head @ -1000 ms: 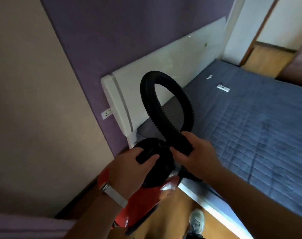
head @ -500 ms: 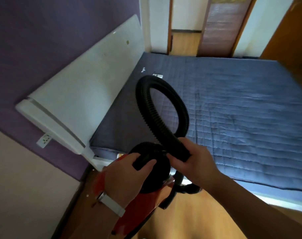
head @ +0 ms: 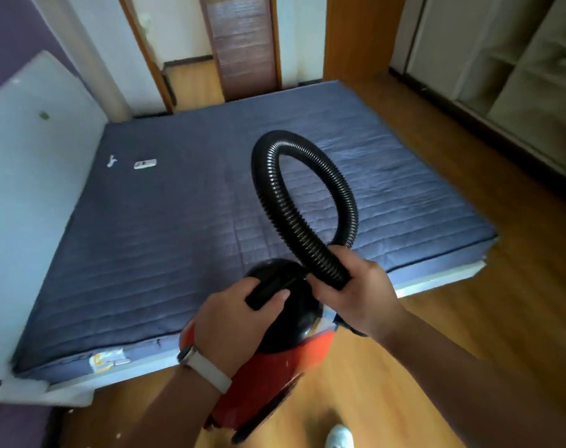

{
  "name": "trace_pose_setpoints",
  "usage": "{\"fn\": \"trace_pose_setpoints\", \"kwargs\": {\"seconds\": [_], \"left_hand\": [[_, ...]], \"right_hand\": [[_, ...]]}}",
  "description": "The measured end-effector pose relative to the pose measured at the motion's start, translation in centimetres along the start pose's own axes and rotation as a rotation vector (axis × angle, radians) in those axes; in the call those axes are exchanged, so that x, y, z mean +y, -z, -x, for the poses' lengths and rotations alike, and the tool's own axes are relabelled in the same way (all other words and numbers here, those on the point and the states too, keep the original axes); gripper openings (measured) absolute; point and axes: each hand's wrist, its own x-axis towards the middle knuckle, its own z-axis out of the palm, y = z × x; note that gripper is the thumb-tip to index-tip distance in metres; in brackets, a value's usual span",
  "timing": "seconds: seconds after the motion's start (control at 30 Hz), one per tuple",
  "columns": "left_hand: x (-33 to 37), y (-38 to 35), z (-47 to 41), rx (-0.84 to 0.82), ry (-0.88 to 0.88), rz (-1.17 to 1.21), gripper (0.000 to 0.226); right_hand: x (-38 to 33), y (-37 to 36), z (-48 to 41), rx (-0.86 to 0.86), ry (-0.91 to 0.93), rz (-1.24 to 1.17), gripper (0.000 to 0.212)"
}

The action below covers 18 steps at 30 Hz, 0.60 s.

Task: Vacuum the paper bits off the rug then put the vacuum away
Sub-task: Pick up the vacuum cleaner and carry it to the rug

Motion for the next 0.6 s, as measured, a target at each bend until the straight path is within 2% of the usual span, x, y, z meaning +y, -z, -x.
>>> {"fn": "trace_pose_setpoints", "kwargs": {"seconds": [0.23, 0.4, 0.6], "left_hand": [[10.3, -9.2, -2.0, -0.196, -0.246, 0.007, 0.048], [17.3, -15.7, -3.2, -0.267, -0.425, -0.034, 0.059], [25.2, -23.8, -5.0, -0.412, -0.598, -0.033, 0.053]], "right_hand": [[6.9, 12.0, 2.1, 0.198, -0.075, 0.062, 0.033], [10.8, 19.1, 4.3, 0.365, -0.147, 0.124, 0.035], [16.2, 25.8, 5.4, 0.516, -0.288, 0.211, 0.033]]}}
